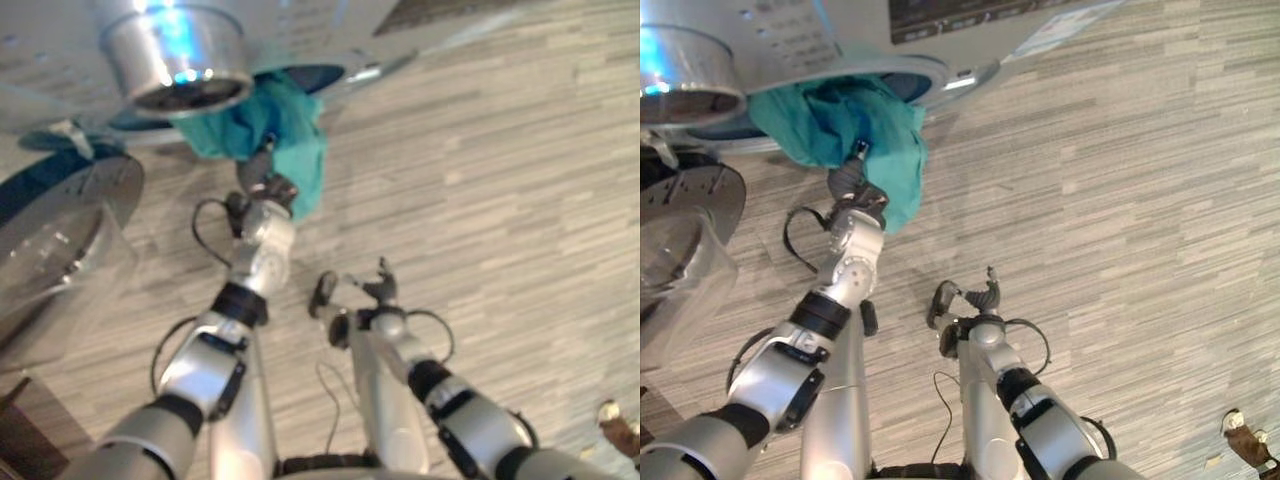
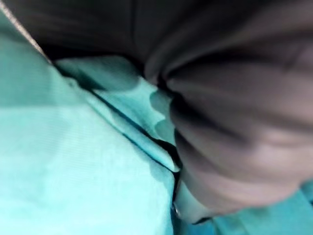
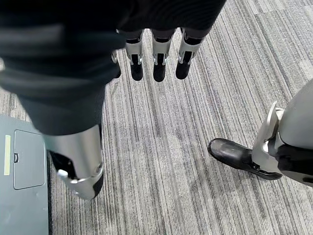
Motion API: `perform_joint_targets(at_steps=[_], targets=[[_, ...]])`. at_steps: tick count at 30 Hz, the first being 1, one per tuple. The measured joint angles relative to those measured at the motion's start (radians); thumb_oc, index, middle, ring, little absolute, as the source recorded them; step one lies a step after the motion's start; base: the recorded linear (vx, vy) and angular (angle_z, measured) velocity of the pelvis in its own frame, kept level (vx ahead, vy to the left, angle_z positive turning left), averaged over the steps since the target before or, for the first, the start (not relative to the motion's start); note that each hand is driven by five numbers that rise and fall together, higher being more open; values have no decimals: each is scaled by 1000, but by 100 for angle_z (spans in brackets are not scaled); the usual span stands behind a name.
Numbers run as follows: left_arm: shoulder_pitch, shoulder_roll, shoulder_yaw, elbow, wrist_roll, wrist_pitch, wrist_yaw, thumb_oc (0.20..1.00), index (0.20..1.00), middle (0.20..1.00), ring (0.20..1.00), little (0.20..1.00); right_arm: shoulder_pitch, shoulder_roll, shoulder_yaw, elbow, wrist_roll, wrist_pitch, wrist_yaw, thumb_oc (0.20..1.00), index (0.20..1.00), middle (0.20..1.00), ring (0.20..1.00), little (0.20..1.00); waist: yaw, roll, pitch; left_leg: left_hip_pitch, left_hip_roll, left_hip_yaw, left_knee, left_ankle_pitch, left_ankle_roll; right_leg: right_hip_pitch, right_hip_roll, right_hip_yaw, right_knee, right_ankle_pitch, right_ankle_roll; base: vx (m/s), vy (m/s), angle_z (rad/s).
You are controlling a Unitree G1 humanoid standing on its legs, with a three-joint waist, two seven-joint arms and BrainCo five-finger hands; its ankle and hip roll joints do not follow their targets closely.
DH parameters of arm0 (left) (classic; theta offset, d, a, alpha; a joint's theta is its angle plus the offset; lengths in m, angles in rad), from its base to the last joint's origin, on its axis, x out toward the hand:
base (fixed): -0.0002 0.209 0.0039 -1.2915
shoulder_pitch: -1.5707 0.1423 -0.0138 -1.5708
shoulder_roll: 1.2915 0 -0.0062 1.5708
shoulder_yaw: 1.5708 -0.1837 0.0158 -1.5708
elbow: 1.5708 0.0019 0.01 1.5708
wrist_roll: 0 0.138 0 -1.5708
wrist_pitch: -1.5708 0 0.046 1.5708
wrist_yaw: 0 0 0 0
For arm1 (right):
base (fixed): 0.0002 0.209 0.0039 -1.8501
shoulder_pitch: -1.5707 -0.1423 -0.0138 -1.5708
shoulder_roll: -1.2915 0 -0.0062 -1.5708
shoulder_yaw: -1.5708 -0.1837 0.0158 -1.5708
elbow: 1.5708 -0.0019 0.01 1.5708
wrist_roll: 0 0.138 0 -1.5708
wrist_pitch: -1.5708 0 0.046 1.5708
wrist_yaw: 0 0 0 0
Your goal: Grab the laundry basket,head to the washer,open it,put in the laundry and shut it.
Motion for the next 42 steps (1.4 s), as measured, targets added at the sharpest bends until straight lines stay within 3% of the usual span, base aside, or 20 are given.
perform_joint_targets(at_steps=[6, 7, 8, 14, 16, 17, 32, 33, 34, 37, 42], targets=[[-17, -47, 20, 2, -4, -22, 22, 200, 200, 200, 200, 200, 0, -16, 5, -55, -6, 3, 0, 1000, 1000, 1000, 1000, 1000, -2, -10, -6, -8, -3, 14, -22, -11, 14, -13, -3, 12, -35, 24, 9, 29, 32, -8], [-139, -44, 89, 61, -25, -28, 61, 200, 200, 200, 200, 200, 0, -25, 30, -88, -41, 1, 3, 1000, 1000, 1000, 1000, 1000, -21, -29, -17, -23, -3, 28, -22, -11, 19, -27, -2, 27, -56, 41, 18, 48, 47, -16], [-189, -28, 96, 71, -24, -43, 61, 200, 200, 200, 200, 200, 0, -27, 31, -90, -41, -1, 5, 1000, 1000, 1000, 1000, 1000, -30, -30, -18, -26, -5, 30, -22, -11, 25, -26, -4, 28, -60, 46, 22, 49, 37, -16], [-618, 226, 134, 198, -93, -64, 84, 200, 200, 200, 200, 200, 8, -81, 60, -105, -47, 1, 50, 1000, 1000, 1000, 1000, 1000, -80, -53, -22, -42, 3, 33, -23, -10, 28, -6, 14, 41, -168, 108, 37, 46, 30, -11], [-680, 278, 120, 223, -98, -88, 80, 200, 200, 200, 200, 200, 11, -102, 60, -112, -47, 1, 62, 1000, 1000, 1000, 1000, 1000, -83, -55, -24, -39, 5, 32, -23, -10, 28, 11, 17, 38, -204, 128, 41, 43, 38, -7], [-680, 295, 95, 229, -83, -111, 75, 200, 200, 200, 200, 200, 12, -115, 58, -118, -47, 0, 68, 1000, 1000, 1000, 1000, 1000, -82, -60, -27, -42, 5, 32, -23, -10, 28, 13, 18, 38, -221, 137, 44, 37, 42, -6], [-776, 317, 48, 309, -96, -78, 80, 200, 200, 200, 200, 200, -31, -166, 41, -159, -48, -14, 113, 1000, 1000, 1000, 1000, 1000, -62, -63, -30, -96, -6, 57, -23, -27, 51, 16, 15, 71, -392, 242, 72, 30, 50, -6], [-780, 316, 46, 312, -89, -77, 80, 699, 699, 699, 699, 699, -36, -172, 40, -161, -52, -15, 116, 1000, 1000, 1000, 1000, 1000, -57, -60, -31, -101, -10, 58, -23, -28, 52, 15, 12, 72, -401, 247, 75, 0, 0, 0], [-777, 309, 48, 312, -82, -80, 80, 1000, 1000, 1000, 1000, 1000, -34, -177, 41, -160, -63, -15, 119, 1000, 1000, 1000, 1000, 1000, -55, -56, -39, -108, -12, 57, -23, -30, 53, 12, 11, 72, -409, 251, 78, 0, 0, 0], [-760, 273, 49, 303, -80, -79, 76, 1000, 1000, 1000, 1000, 1000, -29, -181, 42, -146, -77, -10, 129, 1000, 1000, 1000, 1000, 1000, -56, -44, -82, -145, -17, 55, -24, -35, 55, -6, 13, 69, -447, 270, 83, 3, 0, 2], [-727, 241, 58, 244, -103, -82, 31, 1000, 1000, 1000, 1000, 1000, -11, -180, 36, -137, -76, -4, 140, 1000, 1000, 1000, 1000, 1000, -53, -45, -91, -148, -27, 56, -24, -36, 56, 10, 8, 66, -483, 285, 87, 5, -5, 6]])
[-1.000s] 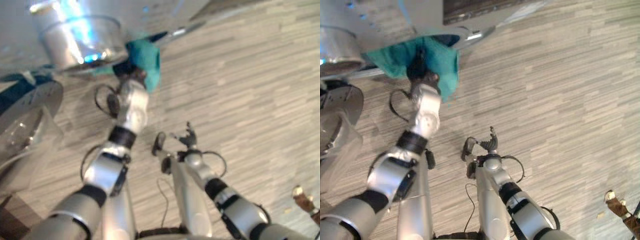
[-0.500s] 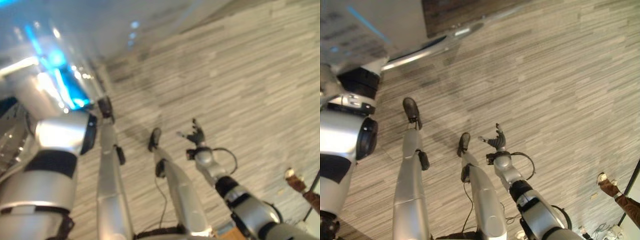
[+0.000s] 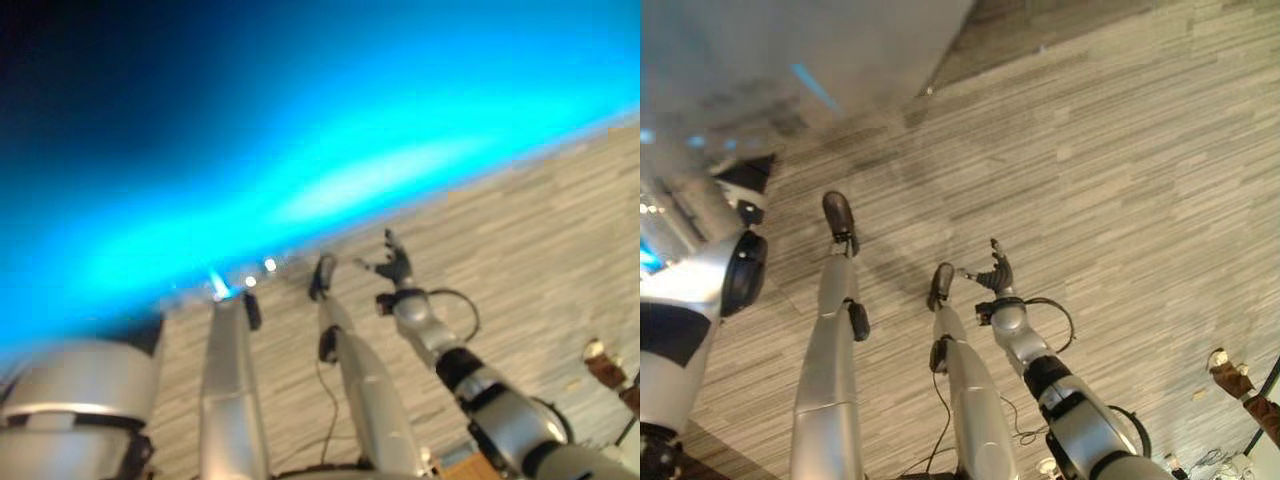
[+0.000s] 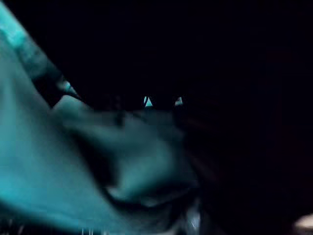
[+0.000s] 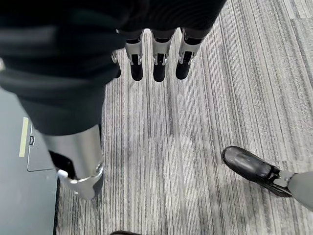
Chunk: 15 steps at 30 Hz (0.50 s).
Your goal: Grab the laundry basket,head to the washer,open it,put in the laundry and shut it.
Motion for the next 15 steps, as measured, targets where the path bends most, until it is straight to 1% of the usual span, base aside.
perform_joint_targets(at_steps=[9, 10, 13, 15], targets=[[113, -37, -1, -69, -2, -2, -31, 1000, 1000, 1000, 1000, 1000, 19, 0, -8, 7, 0, 11, 13, 1000, 1000, 1000, 1000, 1000, -2, -1, -1, 2, -3, 0, 0, 0, 1, 1, -3, 0, 2, 1, 1, 0, 0, 0], [165, -43, -11, -121, 4, -1, -37, 1000, 1000, 1000, 1000, 1000, 23, -1, -9, -1, 0, 11, 19, 1000, 1000, 1000, 1000, 1000, -3, -1, -1, 3, -6, 0, 0, -1, 2, 1, -5, 0, 3, 1, 1, 0, 0, 0], [240, -54, -29, -197, 31, 3, -38, 1000, 1000, 1000, 1000, 1000, 27, 0, -17, -10, 0, 11, 28, 1000, 1000, 1000, 1000, 1000, 0, -1, -1, 5, -10, 0, 0, -1, 3, 3, -9, -2, 4, 0, 1, -2, -5, 1], [275, -70, -41, -215, 64, 7, -38, 1000, 1000, 1000, 1000, 1000, 35, 3, -25, -16, 0, 11, 30, 1000, 1000, 1000, 1000, 1000, 5, -1, -1, 10, -14, -1, 0, -3, 5, 11, -10, -4, 1, 0, 1, -12, -16, 4]])
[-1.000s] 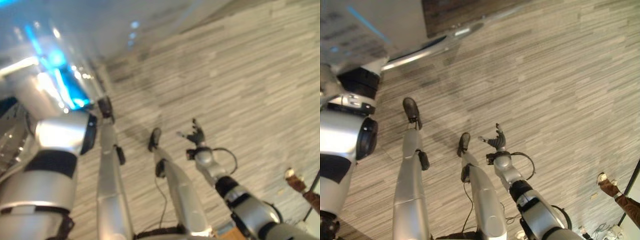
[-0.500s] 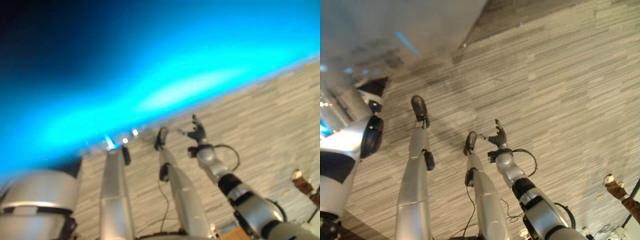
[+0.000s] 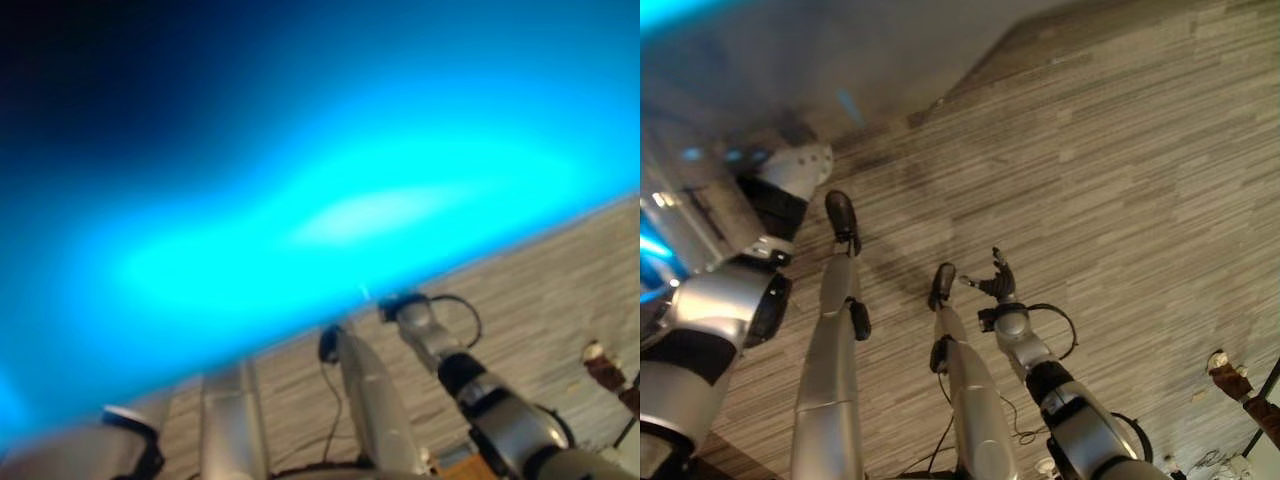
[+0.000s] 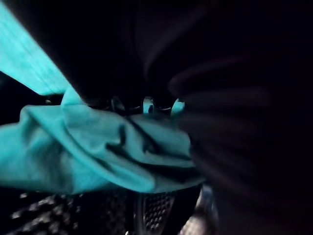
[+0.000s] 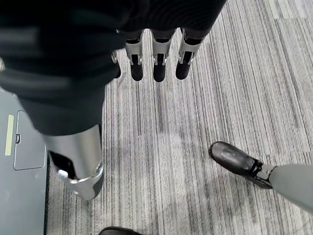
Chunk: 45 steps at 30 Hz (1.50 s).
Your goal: Grab the laundry basket,head to the washer,open it,put in the laundry and shut it.
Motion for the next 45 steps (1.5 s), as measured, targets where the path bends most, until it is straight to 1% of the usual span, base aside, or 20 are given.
perform_joint_targets(at_steps=[3, 7, 9, 11, 13, 14, 15, 16, 18, 19, 20, 22, 23, 29, 33, 35, 38, 40, 43, 45], targets=[[86, -22, -19, -21, 77, 17, 0, 1000, 1000, 1000, 1000, 1000, 9, 1, -7, 1, 0, 0, 4, 1000, 1000, 1000, 1000, 1000, 8, 0, 0, 23, -5, 0, 0, -4, 5, 26, -4, -2, -2, -1, 1, -5, -6, 4], [149, -7, -55, -69, 173, 44, -4, 1000, 1000, 1000, 1000, 1000, 11, -2, -22, 3, 0, -2, 5, 1000, 1000, 1000, 1000, 1000, 19, 2, -1, 27, -9, 0, 0, -7, 8, 28, -7, -2, 1, -3, 3, -3, -9, 1], [266, 35, -88, -158, 229, 66, -34, 1000, 1000, 1000, 1000, 1000, 18, -2, -24, 0, -1, -1, 8, 1000, 1000, 1000, 1000, 1000, 32, 3, -1, 34, -17, 2, 0, -8, 10, 28, -17, -3, 14, -11, 11, -11, -34, 4], [365, 66, -82, -238, 252, 78, -64, 1000, 1000, 1000, 1000, 1000, 24, 0, -35, -1, -2, -1, 16, 1000, 1000, 1000, 1000, 1000, 48, 6, -2, 48, -21, 2, 0, -8, 10, 42, -21, -3, 15, -15, 12, -15, -29, 5], [509, 104, -79, -295, 276, 85, -98, 1000, 1000, 1000, 1000, 1000, 43, -1, -60, -1, -3, -4, 25, 1000, 1000, 1000, 1000, 1000, 77, 18, -9, 80, -23, -1, 0, -14, 7, 72, -22, -7, 22, -26, 10, -17, -31, 9], [569, 128, -81, -341, 291, 85, -119, 1000, 1000, 1000, 1000, 1000, 49, -1, -64, -2, -4, -5, 29, 1000, 1000, 1000, 1000, 1000, 79, 22, -11, 88, -24, -1, 0, -16, 4, 74, -25, -7, 37, -37, 9, -9, -28, 4], [648, 144, -73, -382, 309, 84, -137, 1000, 1000, 1000, 1000, 1000, 68, -4, -66, 0, -4, -5, 36, 1000, 1000, 1000, 1000, 1000, 90, 30, -16, 103, -25, 0, 0, -26, -8, 83, -29, -6, 48, -45, 9, -8, -30, 4], [681, 152, -65, -388, 311, 84, -150, 1000, 1000, 1000, 1000, 1000, 81, -1, -70, 9, -5, -5, 43, 1000, 1000, 1000, 1000, 1000, 106, 37, -28, 105, -26, -3, 1, -26, -7, 84, -28, -8, 53, -48, 8, -15, -47, 3], [739, 205, -61, -451, 313, 87, -183, 1000, 1000, 1000, 1000, 1000, 93, -1, -72, 7, -14, -5, 51, 1000, 1000, 1000, 1000, 1000, 106, 38, -29, 117, -29, 1, 1, -26, -7, 88, -35, -5, 68, -57, 9, -15, -48, 1], [815, 255, -52, -520, 313, 92, -221, 1000, 1000, 1000, 1000, 1000, 102, 0, -72, 15, -36, -5, 60, 1000, 1000, 1000, 1000, 1000, 106, 38, -29, 138, -30, 2, 2, -25, -5, 109, -37, -5, 66, -60, 8, -15, -47, 3], [866, 283, -63, -533, 312, 113, -252, 1000, 1000, 1000, 1000, 1000, 112, 1, -71, 29, -42, -5, 70, 1000, 1000, 1000, 1000, 1000, 108, 38, -29, 162, -31, 2, 1, -25, -6, 132, -37, -5, 66, -64, 8, -13, -38, 5], [930, 295, -57, -560, 311, 113, -283, 1000, 1000, 1000, 1000, 1000, 136, 0, -74, 39, -43, -12, 85, 1000, 1000, 1000, 1000, 1000, 114, 45, -34, 188, -28, -1, 1, -34, -16, 159, -35, -7, 67, -73, 3, -9, -9, 3], [977, 302, -52, -580, 308, 122, -310, 1000, 1000, 1000, 1000, 1000, 156, 0, -91, 50, -43, -12, 95, 1000, 1000, 1000, 1000, 1000, 122, 53, -53, 191, -22, -2, 0, -41, -23, 160, -29, -8, 72, -78, -3, -15, -37, -3], [1066, 313, -18, -645, 268, 133, -394, 1000, 1000, 1000, 1000, 1000, 184, 0, -99, 91, -44, -11, 128, 1000, 1000, 1000, 1000, 1000, 136, 72, -70, 205, -19, 1, 2, -40, -22, 167, -26, -4, 82, -85, -7, -3, -11, -1], [1125, 339, 3, -652, 255, 151, -445, 1000, 1000, 1000, 1000, 1000, 194, 18, -101, 153, -46, -12, 149, 1000, 1000, 1000, 1000, 1000, 160, 77, -70, 277, -29, -1, 2, -43, -23, 252, -28, -9, 69, -97, -10, 28, -47, 14], [1168, 361, 4, -652, 252, 155, -468, 1000, 1000, 1000, 1000, 1000, 198, 27, -102, 197, -46, -12, 159, 1000, 1000, 1000, 1000, 1000, 164, 89, -78, 315, -34, -7, 2, -52, -27, 293, -30, -17, 73, -109, -10, 28, -29, 15], [1237, 377, 11, -652, 251, 164, -499, 1000, 1000, 1000, 1000, 1000, 229, 32, -108, 247, -50, -10, 174, 1000, 1000, 1000, 1000, 1000, 176, 118, -124, 348, -38, -21, 2, -68, -42, 333, -29, -34, 77, -123, -16, 37, -47, 15], [1278, 384, 16, -652, 250, 175, -511, 1000, 1000, 1000, 1000, 1000, 254, 31, -123, 270, -68, -9, 181, 1000, 1000, 1000, 1000, 1000, 183, 131, -134, 391, -44, -27, 3, -67, -41, 378, -30, -42, 80, -132, -16, 57, -63, 16], [1314, 383, 14, -651, 232, 194, -541, 1000, 1000, 1000, 1000, 1000, 275, 32, -136, 316, -80, -5, 199, 1000, 1000, 1000, 1000, 1000, 187, 137, -147, 450, -51, -29, 3, -73, -44, 444, -32, -56, 77, -144, -18, 29, -40, 16], [1335, 381, 16, -648, 231, 200, -549, 1000, 1000, 1000, 1000, 1000, 294, 31, -139, 328, -81, -2, 203, 1000, 1000, 1000, 1000, 1000, 197, 137, -181, 464, -50, -32, 2, -79, -52, 461, -25, -59, 77, -151, -27, 28, -50, 4]])
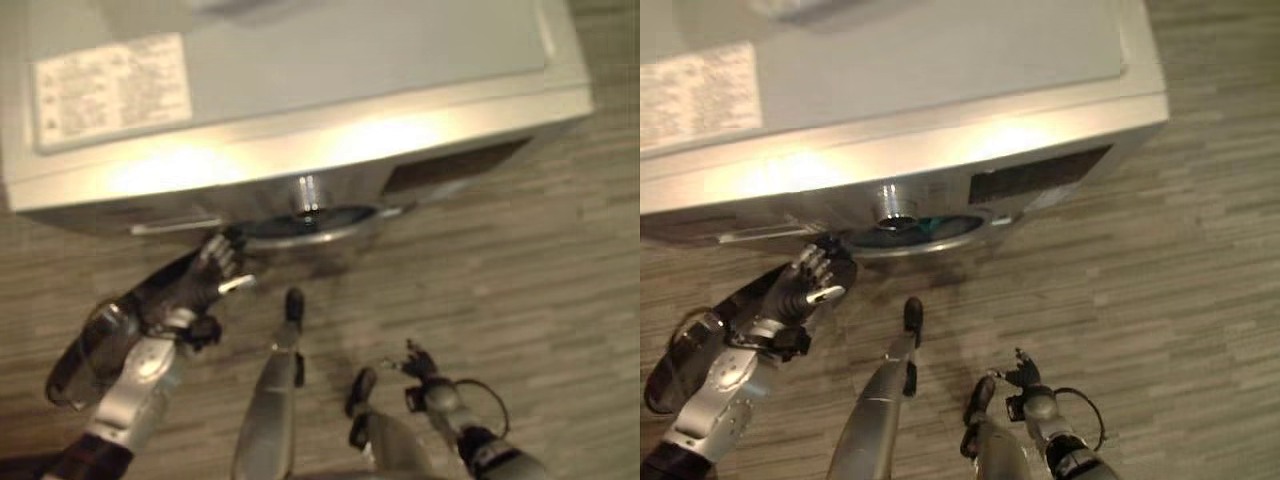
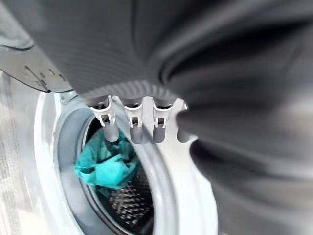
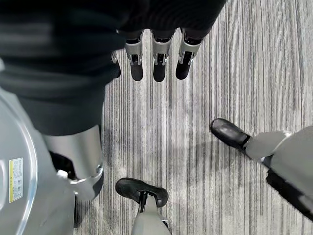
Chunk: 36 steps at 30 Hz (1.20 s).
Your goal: Grab the laundry basket,head to the washer,open it,put in the laundry and shut it.
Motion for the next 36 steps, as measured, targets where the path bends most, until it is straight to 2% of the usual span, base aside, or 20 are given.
perform_joint_targets(at_steps=[6, 11, 17, 24, 29, 36], targets=[[50, -13, 7, 32, 2, 41, -21, 1000, 1000, 1000, 1000, 1000, 37, 7, -22, 76, 0, 11, 22, 1000, 1000, 1000, 1000, 1000, 1, 10, -21, 109, 0, -22, 0, -4, -5, 117, 11, -20, -7, -16, -12, 6, -20, 11], [66, -93, 6, 142, 26, 82, -27, 1000, 1000, 1000, 1000, 1000, 69, 11, -65, 147, 1, 38, 40, 1000, 1000, 1000, 1000, 1000, 1, 19, -32, 186, -1, -34, -1, -9, -13, 202, 19, -34, -12, -23, -22, -21, 6, 9], [65, -162, 6, 155, 67, 116, -43, 1000, 1000, 1000, 1000, 1000, 83, 12, -87, 176, 1, 51, 58, 1000, 1000, 1000, 1000, 1000, 1, 27, -39, 254, -2, -52, -4, -10, -15, 283, 28, -52, -20, -28, -29, -11, 9, 10], [66, -203, -1, 189, 120, 135, -62, 1000, 1000, 1000, 1000, 1000, 112, 11, -107, 188, 1, 68, 78, 1000, 1000, 1000, 1000, 1000, 1, 39, -70, 315, -1, -70, -13, -9, -24, 352, 42, -62, -29, -32, -37, -54, 7, 7], [76, -251, -3, 238, 122, 148, -63, 1000, 1000, 1000, 1000, 1000, 119, 12, -106, 187, 0, 71, 86, 1000, 1000, 1000, 1000, 1000, 2, 47, -81, 334, 24, -83, -12, 4, -36, 365, 65, -59, -9, -29, -47, -140, 30, -1], [97, -257, -2, 239, 140, 157, -63, 1000, 1000, 1000, 1000, 1000, 127, 12, -102, 189, -1, 80, 98, 1000, 1000, 1000, 1000, 1000, 16, 62, -87, 387, 61, -119, -56, 34, -68, 403, 114, -62, -4, -34, -78, -99, -45, 5]])
